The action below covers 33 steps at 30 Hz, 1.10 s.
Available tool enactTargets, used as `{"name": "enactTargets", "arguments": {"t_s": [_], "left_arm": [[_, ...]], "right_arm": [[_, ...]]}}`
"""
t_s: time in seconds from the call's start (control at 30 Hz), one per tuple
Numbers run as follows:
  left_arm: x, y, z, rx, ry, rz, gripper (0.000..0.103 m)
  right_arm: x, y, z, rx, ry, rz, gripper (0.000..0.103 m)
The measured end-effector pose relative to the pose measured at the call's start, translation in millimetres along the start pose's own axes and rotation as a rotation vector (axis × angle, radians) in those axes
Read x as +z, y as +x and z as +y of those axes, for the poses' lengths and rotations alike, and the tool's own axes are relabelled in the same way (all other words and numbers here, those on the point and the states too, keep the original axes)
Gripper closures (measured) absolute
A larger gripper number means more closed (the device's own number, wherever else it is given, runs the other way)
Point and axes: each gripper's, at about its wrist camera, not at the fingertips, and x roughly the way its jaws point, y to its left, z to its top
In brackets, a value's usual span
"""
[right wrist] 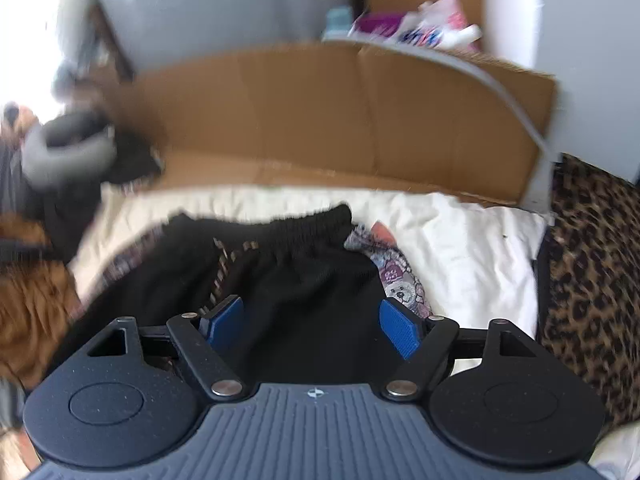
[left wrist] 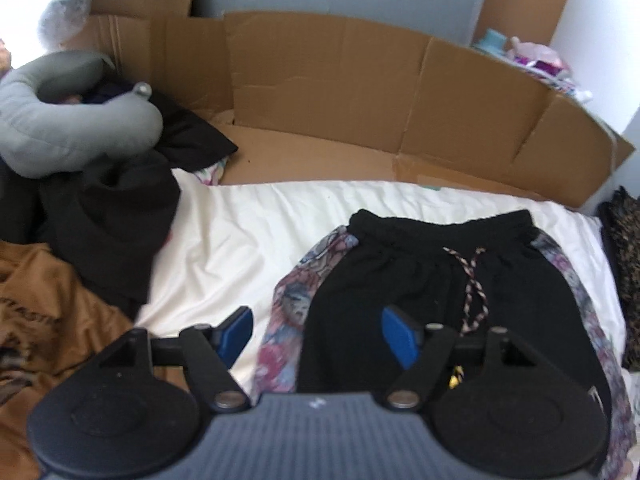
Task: Fold clothes
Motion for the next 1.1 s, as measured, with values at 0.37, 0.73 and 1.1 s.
{"name": "enactTargets", "arguments": {"t_s": [0.37, 0.73, 1.1], "left_arm": [[-32, -21, 35, -0.008, -0.092, -0.032, 0.023], [-77, -7, 44, -0.064, -0.136, -0.033, 0.026], [-113, 6, 55, -0.039, -0.233, -0.026, 0.026]], "right_arm": [[-48, -23, 20, 0.018, 0.025, 0.033, 0.013], [-145, 21, 76, 0.198, -0.091, 0.228, 0.033], [-229, 80, 166, 0.334, -0.286, 0.406, 0.042]]}}
